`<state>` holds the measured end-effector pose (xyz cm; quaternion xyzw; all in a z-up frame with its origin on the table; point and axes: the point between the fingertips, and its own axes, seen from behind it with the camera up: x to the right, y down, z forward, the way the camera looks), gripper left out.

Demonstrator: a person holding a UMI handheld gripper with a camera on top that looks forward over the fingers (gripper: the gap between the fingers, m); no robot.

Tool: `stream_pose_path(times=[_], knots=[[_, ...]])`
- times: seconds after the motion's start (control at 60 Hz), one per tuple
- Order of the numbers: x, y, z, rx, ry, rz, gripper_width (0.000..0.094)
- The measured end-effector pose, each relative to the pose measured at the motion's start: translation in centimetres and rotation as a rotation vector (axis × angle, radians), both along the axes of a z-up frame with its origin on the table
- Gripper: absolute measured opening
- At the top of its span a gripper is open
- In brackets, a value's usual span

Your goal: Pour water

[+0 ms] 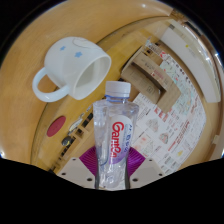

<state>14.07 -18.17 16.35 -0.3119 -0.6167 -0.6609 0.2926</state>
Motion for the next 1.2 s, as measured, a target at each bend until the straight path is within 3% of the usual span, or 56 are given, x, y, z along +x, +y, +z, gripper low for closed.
stream_pose_path(times=[0.25,0.417,0.533,0.617,0.7,0.817,1.017,1.2], knots=[[-0.3,-0.3,6.0,0.041,0.247,0.032,0.0332],[0.8,-0.7,14.3,0.134,0.784,0.079,0.0333],[2.4,0.5,16.9,0.122,1.237,0.119,0.0333],[3.1,1.4,16.7,0.064,1.583,0.122,0.0334],[4.1,2.8,15.1,-0.003,1.856,0.097,0.0333],[6.1,5.2,9.2,-0.089,2.075,0.001,0.0334],[6.7,8.0,-1.3,-0.21,2.124,-0.125,0.0333],[7.0,8.1,-7.8,-0.28,2.165,-0.214,0.0333]])
